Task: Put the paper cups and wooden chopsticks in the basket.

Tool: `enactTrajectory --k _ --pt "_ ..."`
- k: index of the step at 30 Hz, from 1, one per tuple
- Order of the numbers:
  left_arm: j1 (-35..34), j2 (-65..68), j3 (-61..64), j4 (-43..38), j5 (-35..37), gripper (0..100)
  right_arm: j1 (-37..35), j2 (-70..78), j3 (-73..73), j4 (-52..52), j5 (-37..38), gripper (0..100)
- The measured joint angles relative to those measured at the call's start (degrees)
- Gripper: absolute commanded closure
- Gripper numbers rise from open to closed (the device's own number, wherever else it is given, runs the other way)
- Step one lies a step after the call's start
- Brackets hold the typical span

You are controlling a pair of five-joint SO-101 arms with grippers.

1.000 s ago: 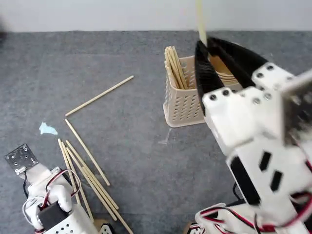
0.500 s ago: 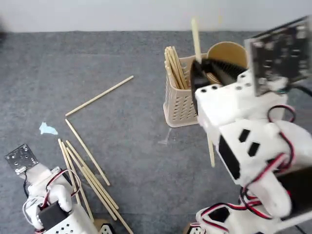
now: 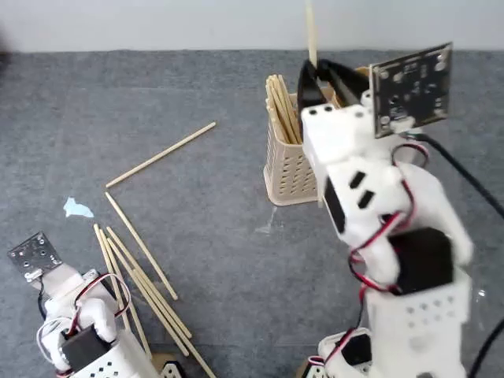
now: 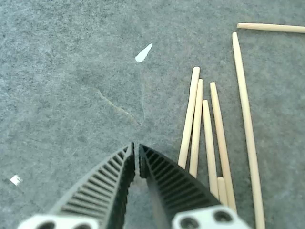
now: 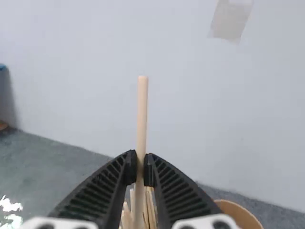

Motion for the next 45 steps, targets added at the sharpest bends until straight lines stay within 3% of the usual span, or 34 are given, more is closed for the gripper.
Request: enactTrajectory --k 10,20,23,27,30,35,45 --pt "0.0 0.0 0.0 0.0 0.0 99 -0.18 -0.88 25.14 -44.84 0.0 99.1" --pt "0.0 0.0 0.0 0.0 0.0 99 5.36 0.44 38.42 -66.37 0.0 99.0" --pt "0.0 0.0 0.0 0.0 0.0 99 6.33 4.04 38.77 -66.99 0.0 96.5" --pt "0.0 0.0 0.0 0.0 0.0 99 6.59 6.51 38.77 -65.49 0.0 84.2" --pt "0.0 0.0 0.0 0.0 0.0 99 6.59 6.51 37.8 -60.48 0.0 85.1" --pt "0.0 0.0 0.0 0.0 0.0 99 5.45 6.51 30.59 -50.02 0.0 87.6" --pt "-0.35 0.0 0.0 0.0 -0.09 99 -6.51 6.51 17.93 -19.96 -2.55 87.6"
